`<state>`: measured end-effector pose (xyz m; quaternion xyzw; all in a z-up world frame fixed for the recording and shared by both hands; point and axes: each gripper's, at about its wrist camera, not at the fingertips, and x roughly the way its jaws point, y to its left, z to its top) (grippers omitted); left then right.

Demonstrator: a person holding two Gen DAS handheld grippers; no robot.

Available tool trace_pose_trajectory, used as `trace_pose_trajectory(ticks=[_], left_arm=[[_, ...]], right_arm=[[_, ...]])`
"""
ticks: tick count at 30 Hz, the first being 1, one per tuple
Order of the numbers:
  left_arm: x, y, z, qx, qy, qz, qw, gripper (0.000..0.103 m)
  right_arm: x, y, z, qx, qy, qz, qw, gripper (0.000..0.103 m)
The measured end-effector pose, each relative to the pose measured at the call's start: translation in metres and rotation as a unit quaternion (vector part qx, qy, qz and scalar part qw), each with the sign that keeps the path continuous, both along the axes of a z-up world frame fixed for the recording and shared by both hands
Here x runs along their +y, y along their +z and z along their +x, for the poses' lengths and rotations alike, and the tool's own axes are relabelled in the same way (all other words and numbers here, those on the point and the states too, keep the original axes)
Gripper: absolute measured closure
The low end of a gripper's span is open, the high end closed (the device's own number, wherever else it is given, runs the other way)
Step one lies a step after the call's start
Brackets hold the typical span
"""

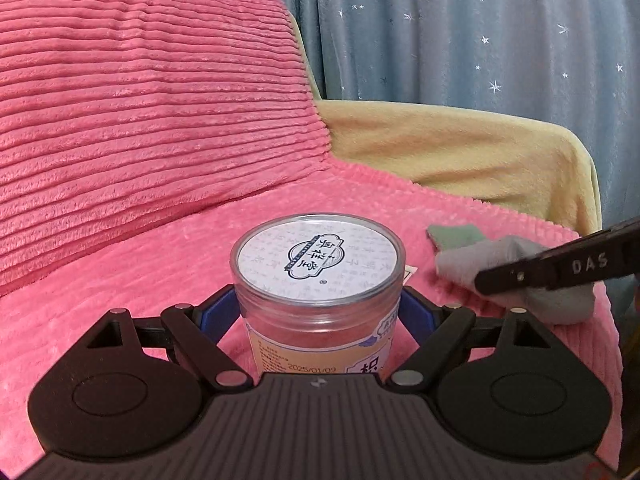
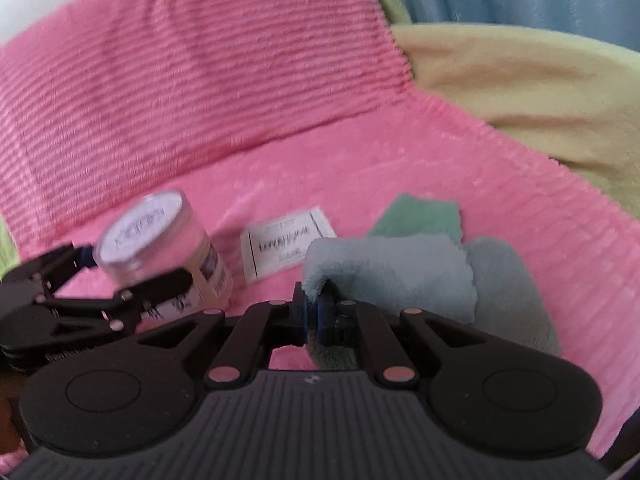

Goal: Clean container

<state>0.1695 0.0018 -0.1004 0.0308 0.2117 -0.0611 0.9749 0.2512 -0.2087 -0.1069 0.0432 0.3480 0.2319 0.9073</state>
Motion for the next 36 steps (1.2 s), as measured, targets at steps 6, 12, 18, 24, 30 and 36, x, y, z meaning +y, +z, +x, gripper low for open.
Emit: trace_pose_trajectory(ticks=[6,12,18,24,30,36], left_arm=[[-0.002,0.002,-0.005,0.010,-0.002,-0.001,1.0000,0.014],[-0.002,0.007,-0.012,0.028,0.001,0.005,0.9996,0.013],[0.000,0.011,-0.026,0.050,0.019,0.005,0.9986,0.008],[-0.007,0.009,-0.043,0.074,0.040,0.025,0.9962,0.004],[-0.014,0.023,-0.056,0.066,0.061,0.009,0.9959,0.001],[-0.026,0.032,-0.052,0.088,0.084,0.000,0.9926,0.001]], right_arm=[[0.014,0.000,-0.019,-0.014,0.017,-0.082,0.996,0.097],[0.025,0.014,-0.038,-0.033,0.026,-0.139,0.989,0.096],[0.020,0.035,-0.051,-0.040,0.016,-0.109,0.993,0.096],[0.005,0.040,-0.061,0.005,-0.009,-0.052,0.999,0.096],[-0.001,0.044,-0.077,0.006,-0.032,-0.040,0.999,0.096],[0.000,0.042,-0.074,0.000,-0.044,-0.060,0.997,0.096]])
